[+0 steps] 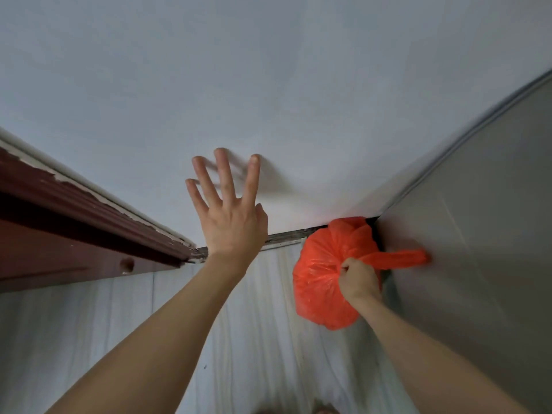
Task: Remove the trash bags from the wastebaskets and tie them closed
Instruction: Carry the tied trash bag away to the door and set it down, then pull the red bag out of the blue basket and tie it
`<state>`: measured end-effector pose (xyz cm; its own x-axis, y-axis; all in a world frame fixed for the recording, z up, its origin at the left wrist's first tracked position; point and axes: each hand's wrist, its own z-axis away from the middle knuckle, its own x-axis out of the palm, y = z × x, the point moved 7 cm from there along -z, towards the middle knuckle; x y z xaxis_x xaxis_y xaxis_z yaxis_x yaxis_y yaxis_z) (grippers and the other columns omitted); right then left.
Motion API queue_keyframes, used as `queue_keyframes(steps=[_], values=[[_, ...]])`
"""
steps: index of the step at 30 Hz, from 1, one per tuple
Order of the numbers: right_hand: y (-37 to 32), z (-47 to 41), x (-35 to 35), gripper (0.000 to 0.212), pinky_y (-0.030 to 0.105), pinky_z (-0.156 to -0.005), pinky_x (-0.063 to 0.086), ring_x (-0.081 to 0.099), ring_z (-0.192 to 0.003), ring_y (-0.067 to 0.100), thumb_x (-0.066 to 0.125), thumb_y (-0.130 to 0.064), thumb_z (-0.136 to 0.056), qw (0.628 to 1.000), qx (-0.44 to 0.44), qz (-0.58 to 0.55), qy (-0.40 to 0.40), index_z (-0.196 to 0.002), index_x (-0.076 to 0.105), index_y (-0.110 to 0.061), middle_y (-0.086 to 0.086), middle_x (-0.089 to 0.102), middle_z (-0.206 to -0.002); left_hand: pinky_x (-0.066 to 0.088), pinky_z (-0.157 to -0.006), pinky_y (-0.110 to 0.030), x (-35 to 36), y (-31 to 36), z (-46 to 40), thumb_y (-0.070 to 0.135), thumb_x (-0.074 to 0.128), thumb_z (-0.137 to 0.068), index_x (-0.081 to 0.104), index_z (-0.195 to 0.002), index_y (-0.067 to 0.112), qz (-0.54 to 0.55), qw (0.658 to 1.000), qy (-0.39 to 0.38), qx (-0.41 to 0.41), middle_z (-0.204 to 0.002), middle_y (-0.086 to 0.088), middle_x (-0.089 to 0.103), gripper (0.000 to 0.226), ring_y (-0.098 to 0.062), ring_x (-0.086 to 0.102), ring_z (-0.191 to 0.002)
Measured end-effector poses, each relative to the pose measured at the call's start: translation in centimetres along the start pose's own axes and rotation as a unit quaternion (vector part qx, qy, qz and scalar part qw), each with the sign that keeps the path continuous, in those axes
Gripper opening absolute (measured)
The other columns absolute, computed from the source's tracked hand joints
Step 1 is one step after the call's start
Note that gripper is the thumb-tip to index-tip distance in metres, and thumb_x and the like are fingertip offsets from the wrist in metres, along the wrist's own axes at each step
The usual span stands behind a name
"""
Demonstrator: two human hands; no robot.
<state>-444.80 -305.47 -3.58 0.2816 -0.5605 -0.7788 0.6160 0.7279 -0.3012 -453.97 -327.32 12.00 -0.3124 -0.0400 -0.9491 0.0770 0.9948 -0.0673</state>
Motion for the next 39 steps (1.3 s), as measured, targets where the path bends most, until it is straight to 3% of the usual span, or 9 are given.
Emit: queue_keyframes(steps=[6, 10, 14, 22, 24, 28, 31, 35, 39], values=[[-1.4, 2.1, -1.7, 0.043, 0.034, -0.108, 0.031, 0.043, -0.130, 0.032, 0.041, -0.010, -0.091, 0.997, 0.004, 0.005, -0.071, -0.133, 0.044, -0.004, 0.018, 0.047, -0.139, 0.020, -0.110, -0.061, -1.9, 0.2, 0.7, 0.017, 0.063, -0.073, 0.009, -0.147, 0.028, 0.033, 0.996, -0.079, 0.010, -0.153, -0.020, 0.001, 0.092, -0.051, 0.011, -0.139], [-2.4, 8.0, -5.1, 0.040, 0.033, -0.103, 0.033, 0.046, -0.126, 0.033, 0.043, -0.011, -0.091, 0.997, 0.003, -0.033, -0.073, -0.130, 0.046, -0.003, 0.019, 0.050, -0.136, 0.002, -0.117, -0.052, -4.7, 0.5, 2.7, 0.022, 0.046, -0.089, -0.015, -0.146, 0.028, 0.087, 0.961, -0.259, 0.047, -0.155, -0.012, -0.020, 0.083, -0.035, -0.015, -0.144], [-0.2, 18.3, -8.0, 0.029, 0.036, -0.090, 0.043, 0.056, -0.111, 0.037, 0.045, -0.008, -0.087, 0.984, 0.049, -0.147, -0.088, -0.112, 0.057, 0.000, 0.023, 0.061, -0.119, 0.010, -0.118, -0.047, -11.3, 1.9, 8.2, 0.024, 0.042, -0.093, 0.001, -0.148, 0.021, 0.122, 0.914, -0.376, 0.086, -0.158, -0.012, -0.002, 0.069, -0.031, -0.001, -0.146], [11.5, 43.2, -12.0, 0.033, 0.028, -0.086, 0.044, 0.057, -0.110, 0.026, 0.042, -0.013, -0.091, 0.915, 0.221, -0.333, -0.061, -0.121, 0.056, -0.009, 0.012, 0.059, -0.126, 0.028, -0.111, -0.044, -26.3, 7.2, 26.3, 0.025, 0.043, -0.093, 0.021, -0.146, 0.015, 0.179, 0.803, -0.531, 0.204, -0.153, -0.012, 0.023, 0.058, -0.030, 0.026, -0.139], [15.2, 49.8, -11.8, 0.033, 0.030, -0.088, 0.046, 0.057, -0.106, 0.026, 0.040, -0.011, -0.091, 0.897, 0.261, -0.353, -0.053, -0.120, 0.055, -0.009, 0.013, 0.059, -0.125, 0.030, -0.110, -0.044, -29.8, 8.9, 31.1, 0.027, 0.042, -0.093, 0.023, -0.145, 0.017, 0.169, 0.780, -0.549, 0.249, -0.151, -0.008, 0.027, 0.056, -0.028, 0.031, -0.136], [23.0, 64.0, -11.1, 0.032, 0.023, -0.075, 0.038, 0.053, -0.092, 0.019, 0.040, -0.012, -0.093, 0.863, 0.332, -0.381, -0.017, -0.121, 0.055, -0.012, 0.009, 0.057, -0.124, 0.034, -0.107, -0.042, -37.5, 13.1, 42.0, 0.031, 0.039, -0.094, 0.021, -0.145, 0.019, 0.116, 0.715, -0.556, 0.408, -0.151, -0.005, 0.026, 0.055, -0.027, 0.033, -0.134], [27.8, 73.6, -9.2, 0.032, 0.023, -0.074, 0.037, 0.057, -0.097, 0.024, 0.039, -0.011, -0.093, 0.820, 0.381, -0.427, 0.021, -0.120, 0.056, -0.012, 0.010, 0.059, -0.122, 0.035, -0.106, -0.042, -42.6, 16.2, 49.6, 0.030, 0.037, -0.096, 0.018, -0.146, 0.017, 0.092, 0.670, -0.543, 0.498, -0.152, -0.007, 0.021, 0.054, -0.028, 0.030, -0.135], [34.3, 87.6, -5.8, 0.033, 0.021, -0.075, 0.036, 0.057, -0.098, 0.025, 0.038, -0.010, -0.093, 0.743, 0.440, -0.495, 0.098, -0.121, 0.055, -0.011, 0.012, 0.060, -0.122, 0.030, -0.110, -0.041, -50.6, 21.0, 61.3, 0.030, 0.035, -0.096, 0.018, -0.146, 0.018, 0.059, 0.614, -0.491, 0.615, -0.153, -0.008, 0.021, 0.053, -0.028, 0.027, -0.137], [40.2, 101.9, -1.3, 0.035, 0.031, -0.081, 0.044, 0.053, -0.095, 0.024, 0.037, -0.011, -0.092, 0.640, 0.512, -0.547, 0.172, -0.122, 0.054, -0.011, 0.015, 0.059, -0.123, 0.032, -0.109, -0.041, -57.5, 25.2, 75.0, 0.029, 0.037, -0.096, 0.022, -0.145, 0.016, 0.041, 0.536, -0.449, 0.714, -0.150, -0.010, 0.027, 0.053, -0.028, 0.031, -0.135]])
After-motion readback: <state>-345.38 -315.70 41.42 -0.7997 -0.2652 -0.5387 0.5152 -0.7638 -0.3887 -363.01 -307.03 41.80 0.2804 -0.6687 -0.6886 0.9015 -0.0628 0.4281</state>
